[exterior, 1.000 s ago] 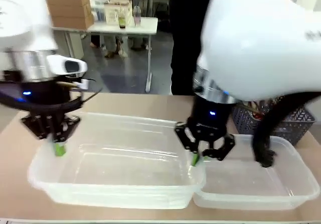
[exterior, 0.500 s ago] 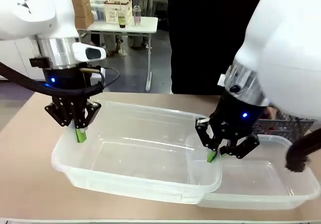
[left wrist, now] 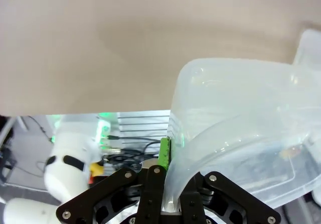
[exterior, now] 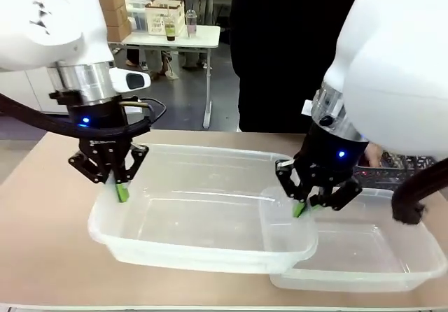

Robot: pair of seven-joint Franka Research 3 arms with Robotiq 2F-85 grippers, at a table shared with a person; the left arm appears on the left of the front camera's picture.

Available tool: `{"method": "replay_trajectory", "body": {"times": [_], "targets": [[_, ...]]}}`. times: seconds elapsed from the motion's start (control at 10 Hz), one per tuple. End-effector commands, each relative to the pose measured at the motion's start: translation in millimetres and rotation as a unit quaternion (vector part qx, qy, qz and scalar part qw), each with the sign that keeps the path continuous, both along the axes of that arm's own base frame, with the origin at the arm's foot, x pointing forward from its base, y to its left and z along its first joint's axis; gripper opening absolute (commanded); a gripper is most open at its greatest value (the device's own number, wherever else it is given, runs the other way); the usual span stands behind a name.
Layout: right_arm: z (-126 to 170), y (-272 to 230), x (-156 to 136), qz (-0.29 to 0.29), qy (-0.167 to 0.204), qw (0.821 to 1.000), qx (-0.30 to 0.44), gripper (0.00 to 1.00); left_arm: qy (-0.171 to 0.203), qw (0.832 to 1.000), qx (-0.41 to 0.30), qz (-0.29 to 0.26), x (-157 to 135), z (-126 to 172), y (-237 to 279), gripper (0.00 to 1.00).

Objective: Sort the waste into each basket.
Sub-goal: Pick up the Organizing box on the left side of the table and lift it.

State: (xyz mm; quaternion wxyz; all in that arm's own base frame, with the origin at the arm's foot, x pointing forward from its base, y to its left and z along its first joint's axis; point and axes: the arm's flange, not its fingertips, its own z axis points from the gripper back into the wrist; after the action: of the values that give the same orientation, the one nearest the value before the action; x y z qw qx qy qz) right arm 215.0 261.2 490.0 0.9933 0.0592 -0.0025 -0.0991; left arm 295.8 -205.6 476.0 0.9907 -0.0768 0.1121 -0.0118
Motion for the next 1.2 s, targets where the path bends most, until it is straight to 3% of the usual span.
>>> {"method": "replay_trajectory", "body": {"times": [0.0,0.1,0.4,0.7,0.9,1.0,1.1], "targets": [[20,-7,24,0.063,-0.02,0.998,0.006,0.06,-0.023,0.995,-0.025,0.096,12,-1,-20,0.03],[24,-12,43,0.062,-0.018,0.998,-0.019,0.06,-0.021,0.993,-0.042,0.108,23,6,-17,0.03],[19,-17,98,0.062,0.049,0.997,0.016,0.06,-0.063,0.993,-0.046,0.084,53,19,-2,0.03],[9,-30,96,0.065,0.074,0.994,0.042,0.06,-0.078,0.995,-0.018,0.066,56,11,-10,0.03],[0,-32,88,0.06,0.081,0.995,0.029,0.06,-0.06,0.997,-0.018,0.051,50,9,-6,0.03],[5,-25,107,0.048,0.058,0.997,0.022,0.06,-0.06,0.997,-0.018,0.051,50,9,-6,0.03],[5,-25,107,0.048,0.058,0.997,0.022,0.06,-0.06,0.997,-0.018,0.051,50,9,-6,0.03]]}}
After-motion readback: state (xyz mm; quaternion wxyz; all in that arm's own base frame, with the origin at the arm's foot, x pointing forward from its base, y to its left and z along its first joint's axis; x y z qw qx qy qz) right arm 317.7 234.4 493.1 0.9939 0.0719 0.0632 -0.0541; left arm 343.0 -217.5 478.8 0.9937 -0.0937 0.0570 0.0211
